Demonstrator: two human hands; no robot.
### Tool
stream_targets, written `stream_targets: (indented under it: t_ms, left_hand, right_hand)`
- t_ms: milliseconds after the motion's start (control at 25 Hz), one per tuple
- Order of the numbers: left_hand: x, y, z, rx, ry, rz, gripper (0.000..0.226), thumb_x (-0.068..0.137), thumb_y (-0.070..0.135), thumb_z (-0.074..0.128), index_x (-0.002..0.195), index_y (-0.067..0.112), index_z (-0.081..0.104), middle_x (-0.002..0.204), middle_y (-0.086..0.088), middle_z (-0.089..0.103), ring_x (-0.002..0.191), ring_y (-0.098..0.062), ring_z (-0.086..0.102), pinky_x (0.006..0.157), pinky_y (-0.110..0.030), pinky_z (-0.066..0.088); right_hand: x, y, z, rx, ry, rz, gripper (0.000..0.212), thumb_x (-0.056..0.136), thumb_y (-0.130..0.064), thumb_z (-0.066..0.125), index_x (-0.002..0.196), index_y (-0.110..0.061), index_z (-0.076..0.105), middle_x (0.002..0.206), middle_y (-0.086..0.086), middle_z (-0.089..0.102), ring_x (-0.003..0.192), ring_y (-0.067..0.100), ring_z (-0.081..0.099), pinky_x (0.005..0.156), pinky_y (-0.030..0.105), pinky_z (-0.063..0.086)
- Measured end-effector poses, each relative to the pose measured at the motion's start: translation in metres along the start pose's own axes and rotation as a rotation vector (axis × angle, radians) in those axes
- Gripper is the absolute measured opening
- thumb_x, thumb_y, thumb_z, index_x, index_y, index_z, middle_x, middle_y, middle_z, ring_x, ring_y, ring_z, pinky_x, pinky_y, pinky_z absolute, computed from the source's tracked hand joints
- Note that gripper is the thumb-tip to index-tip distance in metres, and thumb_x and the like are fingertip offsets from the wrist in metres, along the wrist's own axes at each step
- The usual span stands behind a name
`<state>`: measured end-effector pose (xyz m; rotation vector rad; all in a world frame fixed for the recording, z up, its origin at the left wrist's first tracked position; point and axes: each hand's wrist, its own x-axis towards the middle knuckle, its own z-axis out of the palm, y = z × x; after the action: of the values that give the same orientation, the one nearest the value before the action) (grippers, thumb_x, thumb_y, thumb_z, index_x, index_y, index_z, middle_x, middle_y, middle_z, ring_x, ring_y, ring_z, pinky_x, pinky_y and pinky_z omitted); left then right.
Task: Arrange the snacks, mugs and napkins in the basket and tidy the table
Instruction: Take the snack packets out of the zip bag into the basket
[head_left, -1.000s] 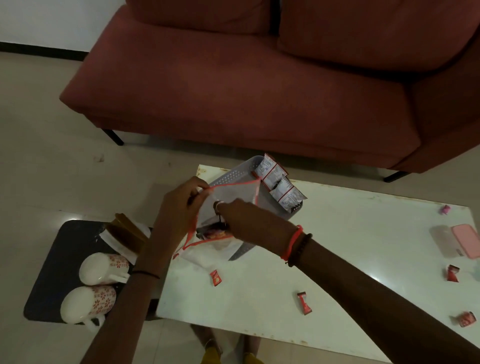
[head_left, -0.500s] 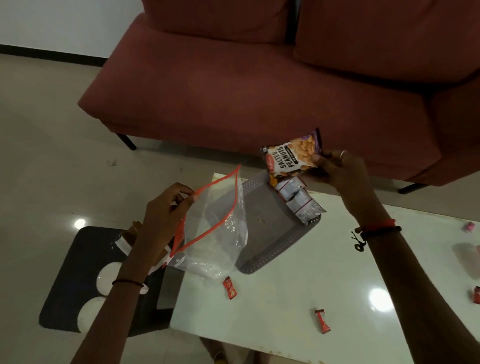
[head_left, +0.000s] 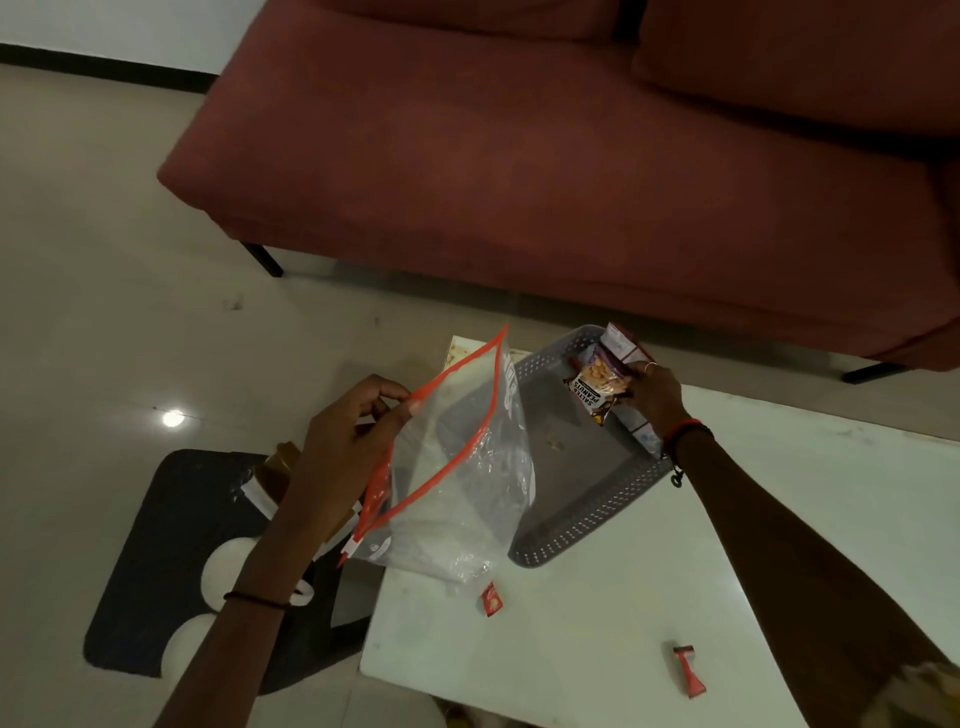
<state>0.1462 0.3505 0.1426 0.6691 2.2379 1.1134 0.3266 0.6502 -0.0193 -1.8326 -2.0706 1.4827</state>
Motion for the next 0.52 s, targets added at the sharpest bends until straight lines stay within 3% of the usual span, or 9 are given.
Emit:
stream_targets:
  t_ms: [120,240,360,440,520]
  left_hand:
    - [0.007,-0.003,-0.003,-0.006,-0.034,0.022,0.003,0.088,0.031,0.057,0.086,0.029,0.059,0.075,0.012,0.06,0.065,-0.006,0.054,0.067,-0.032,0.044]
    - [0.019,-0.007,-0.001,0.102,0.009,0.012,0.019,0.088,0.027,0.058,0.099,0.013,0.062,0.09,-0.004,0.066,0.076,-0.011,0.059,0.073,-0.022,0.047]
    - [0.028,-0.001,0.002,0.057,0.025,-0.025,0.037,0.085,0.028,0.055,0.108,0.0,0.06,0.1,-0.018,0.066,0.072,-0.005,0.061,0.07,-0.01,0.044]
    - [0.031,0.002,0.002,0.045,0.017,-0.042,0.037,0.085,0.028,0.055,0.108,0.0,0.059,0.096,-0.017,0.065,0.066,-0.007,0.058,0.077,-0.022,0.05]
    - [0.032,0.003,0.002,0.105,0.002,-0.022,0.027,0.089,0.026,0.056,0.105,0.006,0.061,0.089,-0.009,0.064,0.074,-0.018,0.058,0.083,-0.037,0.05]
  right_hand:
    - [0.014,-0.005,0.008,-0.067,0.004,-0.025,0.035,0.096,-0.003,0.044,0.128,0.005,0.054,0.133,0.026,0.054,0.124,0.041,0.051,0.106,0.048,0.044]
    - [0.021,-0.006,0.012,-0.089,0.024,-0.03,0.038,0.094,0.001,0.046,0.131,0.003,0.054,0.134,0.024,0.055,0.124,0.038,0.052,0.107,0.037,0.043]
    - [0.026,-0.003,0.018,-0.08,0.06,-0.023,0.04,0.093,0.006,0.047,0.132,0.001,0.054,0.132,0.021,0.058,0.12,0.034,0.056,0.086,0.019,0.043]
    - [0.026,-0.003,0.022,-0.08,0.102,-0.032,0.039,0.093,0.006,0.047,0.131,0.001,0.055,0.133,0.02,0.058,0.123,0.032,0.055,0.091,0.018,0.042]
    - [0.025,-0.004,0.024,-0.12,0.147,-0.058,0.038,0.093,0.005,0.046,0.129,0.001,0.057,0.133,0.02,0.058,0.124,0.032,0.055,0.104,0.028,0.041]
